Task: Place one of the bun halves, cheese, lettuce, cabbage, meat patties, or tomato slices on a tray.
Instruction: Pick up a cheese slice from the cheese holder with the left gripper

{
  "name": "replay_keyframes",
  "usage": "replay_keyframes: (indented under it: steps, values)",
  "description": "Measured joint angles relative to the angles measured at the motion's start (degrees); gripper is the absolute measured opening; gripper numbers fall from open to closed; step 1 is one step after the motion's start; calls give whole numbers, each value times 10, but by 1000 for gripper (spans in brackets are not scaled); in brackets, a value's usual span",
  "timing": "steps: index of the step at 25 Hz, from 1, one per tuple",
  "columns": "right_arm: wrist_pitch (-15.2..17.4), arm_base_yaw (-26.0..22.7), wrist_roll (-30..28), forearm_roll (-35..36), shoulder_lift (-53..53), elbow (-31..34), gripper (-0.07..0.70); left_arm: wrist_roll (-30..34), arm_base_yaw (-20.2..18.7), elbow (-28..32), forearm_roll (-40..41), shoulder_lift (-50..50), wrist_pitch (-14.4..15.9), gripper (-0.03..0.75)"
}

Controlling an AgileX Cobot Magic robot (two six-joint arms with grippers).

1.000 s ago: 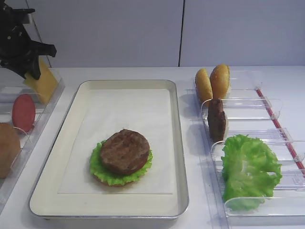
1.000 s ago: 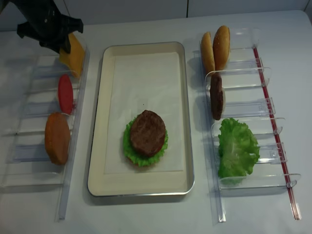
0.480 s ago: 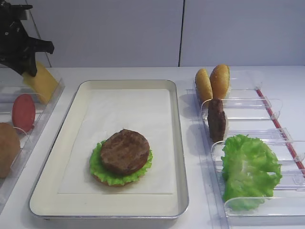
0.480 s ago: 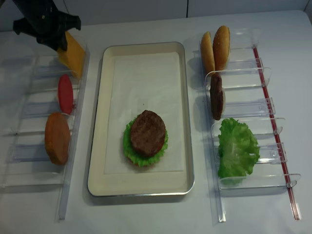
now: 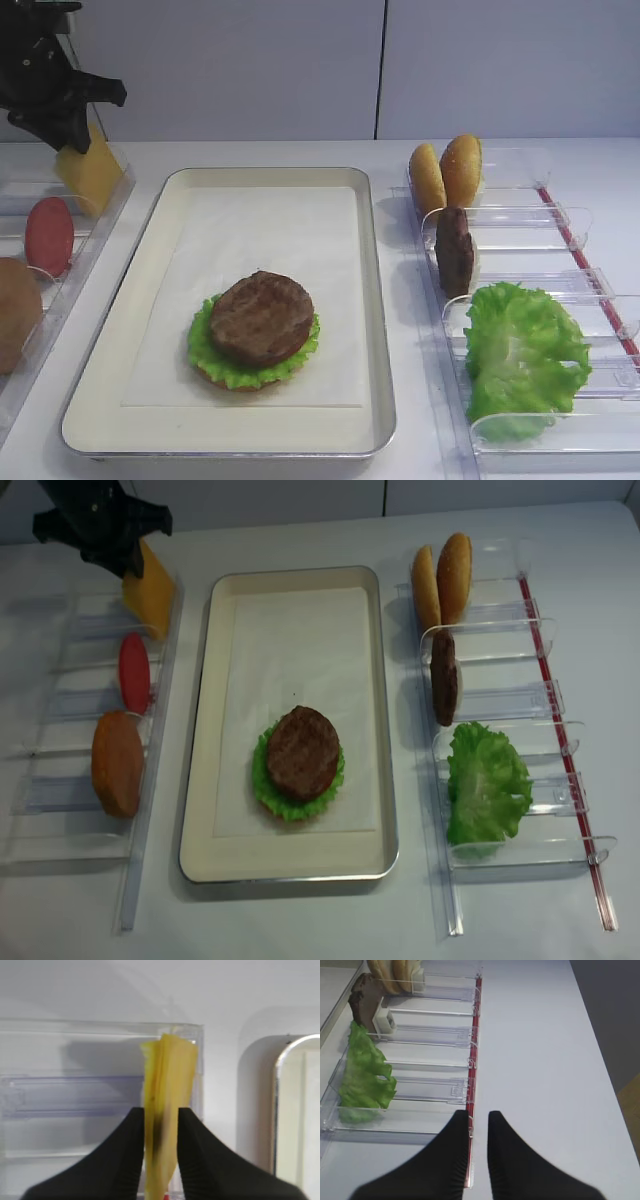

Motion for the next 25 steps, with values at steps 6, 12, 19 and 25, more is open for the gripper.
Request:
replay_keyframes:
  steps: [6, 12, 19, 25]
  values:
    - [0, 0, 0, 0, 0, 0, 142, -27, -5, -1, 21, 0, 0, 156]
    - [0, 0, 0, 0, 0, 0, 142, -58, -5, -1, 64, 0, 15, 156]
    - [0, 0, 0, 0, 0, 0, 142, -60, -6, -20, 57, 0, 15, 156]
    - [0, 0, -1, 0, 0, 0, 141, -60, -6, -24, 48, 0, 6, 156]
